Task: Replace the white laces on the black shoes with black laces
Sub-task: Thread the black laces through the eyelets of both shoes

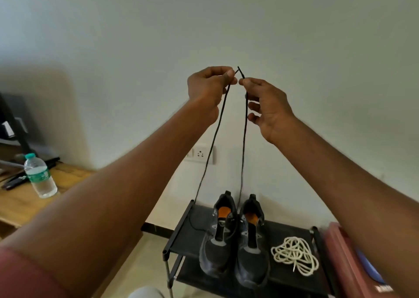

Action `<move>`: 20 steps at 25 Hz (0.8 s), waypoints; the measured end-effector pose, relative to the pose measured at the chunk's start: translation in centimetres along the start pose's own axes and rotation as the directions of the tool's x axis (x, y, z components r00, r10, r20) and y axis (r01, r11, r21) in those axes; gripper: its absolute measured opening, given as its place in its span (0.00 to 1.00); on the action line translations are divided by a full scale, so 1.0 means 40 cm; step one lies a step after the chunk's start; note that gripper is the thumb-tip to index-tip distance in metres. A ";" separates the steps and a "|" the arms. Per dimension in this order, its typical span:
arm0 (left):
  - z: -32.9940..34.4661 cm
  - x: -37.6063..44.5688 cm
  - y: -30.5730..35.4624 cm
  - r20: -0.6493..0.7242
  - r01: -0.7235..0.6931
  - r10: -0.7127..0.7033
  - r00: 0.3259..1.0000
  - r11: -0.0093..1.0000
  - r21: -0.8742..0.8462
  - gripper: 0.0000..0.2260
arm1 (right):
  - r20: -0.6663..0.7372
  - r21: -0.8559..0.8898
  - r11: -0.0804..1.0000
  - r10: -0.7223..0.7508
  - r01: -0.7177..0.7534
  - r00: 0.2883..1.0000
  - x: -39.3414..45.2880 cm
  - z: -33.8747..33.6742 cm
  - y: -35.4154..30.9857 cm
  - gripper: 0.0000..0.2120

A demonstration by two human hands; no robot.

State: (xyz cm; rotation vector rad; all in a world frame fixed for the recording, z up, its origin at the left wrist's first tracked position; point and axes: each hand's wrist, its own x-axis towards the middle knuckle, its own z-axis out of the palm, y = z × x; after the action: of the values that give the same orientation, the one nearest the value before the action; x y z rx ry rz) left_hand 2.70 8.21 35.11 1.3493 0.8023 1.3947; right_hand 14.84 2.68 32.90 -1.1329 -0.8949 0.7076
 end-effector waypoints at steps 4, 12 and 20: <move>0.030 0.020 0.062 -0.021 -0.048 0.047 0.999 0.998 -0.046 0.04 | -0.011 0.001 1.000 -0.005 0.005 1.000 0.006 0.001 -0.076 0.07; 0.033 0.011 0.147 0.004 -0.087 0.087 0.996 0.995 0.057 0.08 | -0.009 -0.075 0.996 -0.048 0.047 0.999 -0.005 -0.005 -0.133 0.07; 0.047 -0.011 0.168 0.024 -0.058 0.057 0.998 0.998 0.034 0.10 | -0.025 -0.008 1.000 -0.024 0.024 0.999 -0.004 0.000 -0.159 0.09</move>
State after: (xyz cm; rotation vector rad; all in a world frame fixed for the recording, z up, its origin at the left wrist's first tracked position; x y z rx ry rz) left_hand 3.10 5.57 41.56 1.4230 0.7809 1.4129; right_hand 14.98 0.76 38.96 -1.1337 -0.8893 0.6690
